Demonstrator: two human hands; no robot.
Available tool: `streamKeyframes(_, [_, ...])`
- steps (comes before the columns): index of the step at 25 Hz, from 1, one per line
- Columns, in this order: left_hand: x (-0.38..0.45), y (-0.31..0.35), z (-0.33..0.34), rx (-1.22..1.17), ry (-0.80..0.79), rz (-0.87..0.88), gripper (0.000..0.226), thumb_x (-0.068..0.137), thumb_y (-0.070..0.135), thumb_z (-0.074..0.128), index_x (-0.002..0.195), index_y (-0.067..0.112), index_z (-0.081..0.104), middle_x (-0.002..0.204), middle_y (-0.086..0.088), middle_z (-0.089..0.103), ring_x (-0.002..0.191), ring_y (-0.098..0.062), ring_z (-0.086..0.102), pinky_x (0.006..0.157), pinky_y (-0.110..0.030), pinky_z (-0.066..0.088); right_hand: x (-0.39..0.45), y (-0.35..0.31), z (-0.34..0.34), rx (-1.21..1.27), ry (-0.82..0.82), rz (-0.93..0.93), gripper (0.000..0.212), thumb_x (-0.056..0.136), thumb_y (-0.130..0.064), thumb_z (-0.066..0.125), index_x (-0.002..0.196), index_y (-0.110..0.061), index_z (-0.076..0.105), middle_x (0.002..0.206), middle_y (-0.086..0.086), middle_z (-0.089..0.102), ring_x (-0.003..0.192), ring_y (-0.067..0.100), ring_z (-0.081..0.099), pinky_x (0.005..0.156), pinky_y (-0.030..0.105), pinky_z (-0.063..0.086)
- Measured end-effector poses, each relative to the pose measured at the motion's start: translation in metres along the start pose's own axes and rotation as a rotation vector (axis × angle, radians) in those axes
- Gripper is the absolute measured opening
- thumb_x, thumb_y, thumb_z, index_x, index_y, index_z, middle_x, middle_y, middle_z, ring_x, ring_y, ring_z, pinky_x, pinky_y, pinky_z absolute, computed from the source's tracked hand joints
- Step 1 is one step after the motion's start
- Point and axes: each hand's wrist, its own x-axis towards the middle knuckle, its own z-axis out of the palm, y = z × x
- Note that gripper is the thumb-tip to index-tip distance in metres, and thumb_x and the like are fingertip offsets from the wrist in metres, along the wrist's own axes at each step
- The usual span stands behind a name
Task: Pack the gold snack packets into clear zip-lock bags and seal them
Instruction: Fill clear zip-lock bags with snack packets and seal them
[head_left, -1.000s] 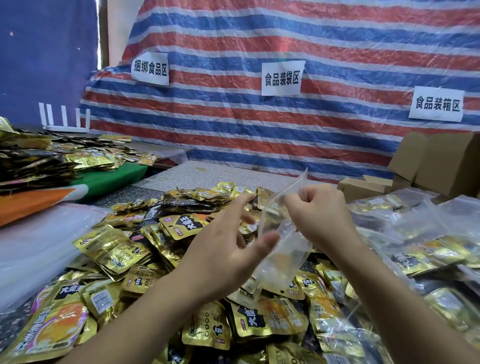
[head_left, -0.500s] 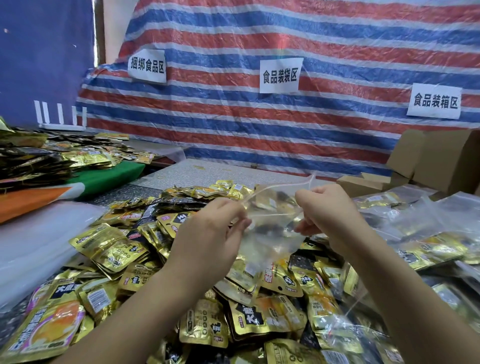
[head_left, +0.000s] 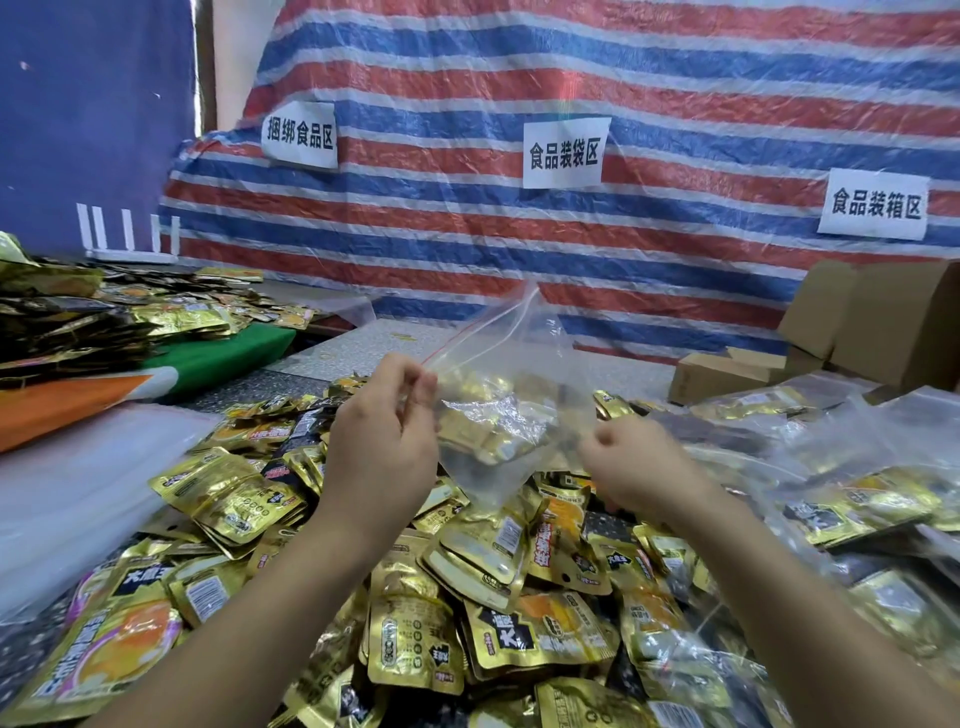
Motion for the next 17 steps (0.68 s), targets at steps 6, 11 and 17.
streamKeyframes(6, [0.003,-0.006,-0.001,0.014,-0.016,-0.001,0.02,0.103,0.026,0.044,0.085,0.028,0.051,0.084,0.006,0.066,0.073,-0.016,0.066,0.051,-0.035,0.048,0.008,0.029,0.032,-0.312,-0.227,0.119,0.035,0.093,-0.047,0.053,0.092,-0.013,0.059,0.08,0.001,0.064,0.069,0.015,0.061,0.061,0.029,0.049])
streamKeyframes(11, [0.001,-0.007,0.0,0.007,-0.039,0.017,0.021,0.104,0.026,0.042,0.086,0.022,0.052,0.084,-0.002,0.065,0.067,-0.021,0.059,0.05,-0.04,0.043,0.004,0.03,0.036,-0.049,-0.249,0.141,0.05,0.089,-0.054,0.065,0.127,-0.025,0.054,0.084,-0.004,0.065,0.07,0.008,0.058,0.056,0.024,0.042])
streamKeyframes(17, [0.0,-0.005,0.0,0.007,-0.048,0.03,0.02,0.104,0.024,0.043,0.089,0.018,0.055,0.076,-0.001,0.061,0.073,-0.022,0.06,0.058,-0.045,0.046,0.004,0.027,0.036,0.27,-0.248,0.259,0.035,0.075,-0.044,0.084,0.088,-0.019,0.064,0.085,-0.002,0.069,0.077,0.012,0.063,0.059,0.025,0.045])
